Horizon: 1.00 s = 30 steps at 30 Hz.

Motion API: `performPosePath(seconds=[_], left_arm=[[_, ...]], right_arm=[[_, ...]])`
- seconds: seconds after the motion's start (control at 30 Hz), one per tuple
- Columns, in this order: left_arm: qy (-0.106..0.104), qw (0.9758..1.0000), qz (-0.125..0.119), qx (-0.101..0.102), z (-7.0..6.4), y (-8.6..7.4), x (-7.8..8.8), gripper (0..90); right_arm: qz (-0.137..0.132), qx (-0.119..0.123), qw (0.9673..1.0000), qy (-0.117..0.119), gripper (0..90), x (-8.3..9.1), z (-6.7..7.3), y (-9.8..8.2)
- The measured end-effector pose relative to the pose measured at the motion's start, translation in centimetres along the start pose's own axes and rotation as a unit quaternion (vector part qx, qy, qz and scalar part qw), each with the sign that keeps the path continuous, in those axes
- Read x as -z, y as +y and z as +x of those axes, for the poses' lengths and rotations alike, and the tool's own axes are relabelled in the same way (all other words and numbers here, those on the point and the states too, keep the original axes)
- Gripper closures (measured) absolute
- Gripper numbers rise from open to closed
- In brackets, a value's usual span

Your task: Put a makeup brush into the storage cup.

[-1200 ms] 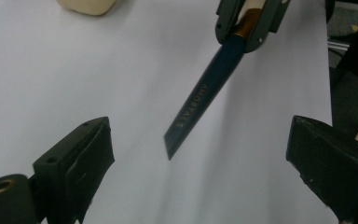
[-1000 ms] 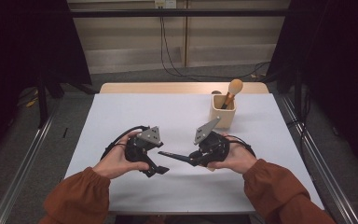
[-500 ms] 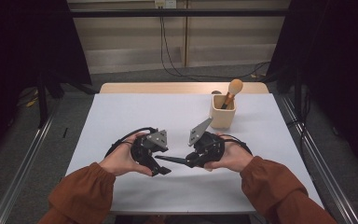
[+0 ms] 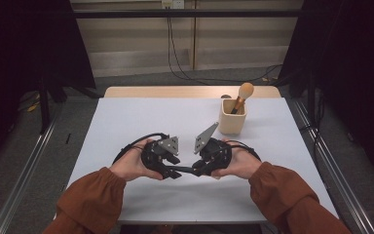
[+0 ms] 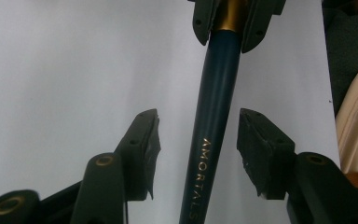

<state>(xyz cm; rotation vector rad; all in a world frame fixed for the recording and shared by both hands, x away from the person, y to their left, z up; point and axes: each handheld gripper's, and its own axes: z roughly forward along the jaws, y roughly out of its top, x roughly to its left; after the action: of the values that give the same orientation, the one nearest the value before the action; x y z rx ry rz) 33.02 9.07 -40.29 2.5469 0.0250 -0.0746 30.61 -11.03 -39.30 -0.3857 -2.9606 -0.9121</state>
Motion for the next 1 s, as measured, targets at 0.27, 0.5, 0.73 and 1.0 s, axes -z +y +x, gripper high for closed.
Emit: performPosePath(seconds=[0.27,0.5,0.73,1.0], left_arm=[[-0.006,1.0000,0.000,-0.006,0.0,0.0,-0.4,60.0],[-0.012,0.9999,0.004,-0.010,-0.1,0.1,-0.8,64.0],[-0.016,0.9998,0.006,-0.013,-0.1,0.2,-1.0,66.6],[-0.018,0.9997,0.007,-0.017,-0.2,0.3,-1.2,72.6]], right_arm=[[0.006,0.002,1.0000,0.002,74.0,-0.3,-0.1,0.1],[0.008,0.007,0.9999,0.004,74.0,-0.6,0.0,0.2],[0.011,0.008,0.9999,0.006,74.0,-0.7,0.0,0.3],[0.010,0.008,0.9999,0.008,74.0,-0.8,-0.1,0.3]])
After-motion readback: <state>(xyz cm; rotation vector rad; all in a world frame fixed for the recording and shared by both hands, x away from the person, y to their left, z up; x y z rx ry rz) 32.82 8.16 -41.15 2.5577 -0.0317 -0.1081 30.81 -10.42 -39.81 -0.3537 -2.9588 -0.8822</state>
